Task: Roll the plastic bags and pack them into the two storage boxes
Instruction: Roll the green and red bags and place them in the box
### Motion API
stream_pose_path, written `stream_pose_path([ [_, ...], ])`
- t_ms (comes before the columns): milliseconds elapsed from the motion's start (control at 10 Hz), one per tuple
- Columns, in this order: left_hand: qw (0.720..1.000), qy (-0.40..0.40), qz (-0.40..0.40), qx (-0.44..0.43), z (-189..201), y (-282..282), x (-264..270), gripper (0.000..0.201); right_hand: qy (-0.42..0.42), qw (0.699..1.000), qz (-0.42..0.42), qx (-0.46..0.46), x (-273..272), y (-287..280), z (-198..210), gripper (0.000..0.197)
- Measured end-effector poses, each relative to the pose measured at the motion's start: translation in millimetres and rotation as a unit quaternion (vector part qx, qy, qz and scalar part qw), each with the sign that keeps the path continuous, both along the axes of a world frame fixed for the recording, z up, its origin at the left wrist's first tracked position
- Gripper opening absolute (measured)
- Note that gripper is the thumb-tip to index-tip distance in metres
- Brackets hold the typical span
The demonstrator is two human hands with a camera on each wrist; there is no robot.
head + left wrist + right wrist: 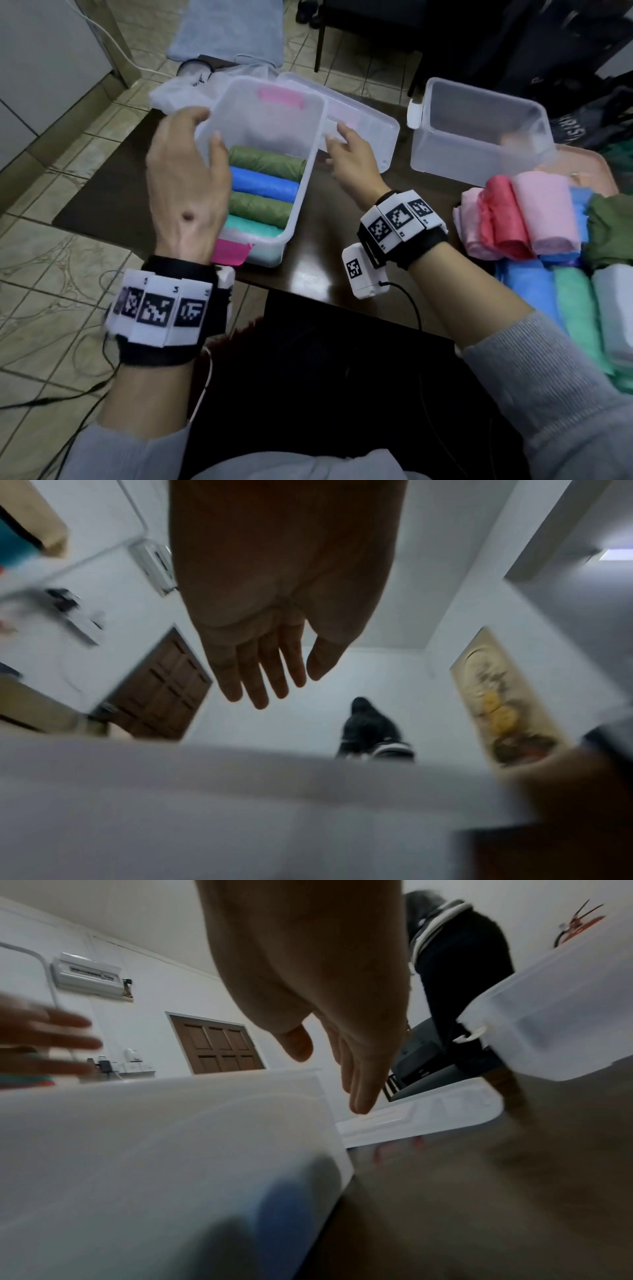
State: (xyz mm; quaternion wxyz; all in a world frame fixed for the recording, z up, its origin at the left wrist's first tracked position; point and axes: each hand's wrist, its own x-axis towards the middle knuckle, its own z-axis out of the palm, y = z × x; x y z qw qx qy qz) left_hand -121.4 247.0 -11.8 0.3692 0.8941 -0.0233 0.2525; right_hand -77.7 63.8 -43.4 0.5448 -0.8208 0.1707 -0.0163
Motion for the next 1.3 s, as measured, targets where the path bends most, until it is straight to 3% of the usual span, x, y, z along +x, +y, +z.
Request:
stream_pose_path([
  [100,0.99,-0.052,-0.122,-0.037,8.4,-56.0,-22.6,0.03,-0.007,0.997,-0.031,-0.074,-12.8,-39.9,-6.8,0.042],
  [200,0.966,0.051,-0.253,-0.026,-25.2,-111.5,-39.3,0.038,-0.014,0.985,-0.087,-0.148,-29.1,-82.4,-5.2,0.035],
  [300,0.931,0.207,-0.292,0.07,-64.6,-138.9,-50.0,0.054,0.003,0.969,-0.166,-0.183,-43.8,-118.7,-0.2,0.039],
  [400,0.896,0.285,-0.304,0.155,-96.2,-155.3,-59.6,0.059,0.055,0.922,-0.259,-0.283,-65.8,-163.5,4.3,0.044],
  [600,0.893,0.266,-0.299,0.204,-124.8,-157.7,-59.6,0.062,0.137,0.836,-0.323,-0.421,-98.2,-200.1,12.7,0.057],
  [700,0.897,0.255,-0.27,0.24,-131.8,-160.4,-62.1,0.061,0.225,0.859,-0.308,-0.342,-97.6,-218.5,10.5,0.064],
  [900,0.904,0.231,-0.241,0.267,-136.3,-164.1,-66.3,0.06,0.298,0.858,-0.25,-0.335,-85.9,-238.2,5.3,0.081],
  [1000,0.905,0.227,-0.241,0.268,-137.2,-164.3,-66.5,0.06,0.286,0.865,-0.227,-0.344,-82.5,-238.8,1.9,0.073],
  [1100,0.905,0.226,-0.241,0.268,-137.7,-164.6,-66.5,0.061,0.247,0.872,-0.262,-0.332,-88.4,-238.2,-0.5,0.081],
  [1200,0.904,0.228,-0.243,0.269,-137.2,-164.3,-66.4,0.061,0.213,0.88,-0.286,-0.315,-102.8,-226.9,12.1,0.066],
  [1300,0.903,0.228,-0.243,0.27,-137.5,-164.4,-66.2,0.061,0.19,0.867,-0.301,-0.349,-105.0,-225.7,14.2,0.063],
])
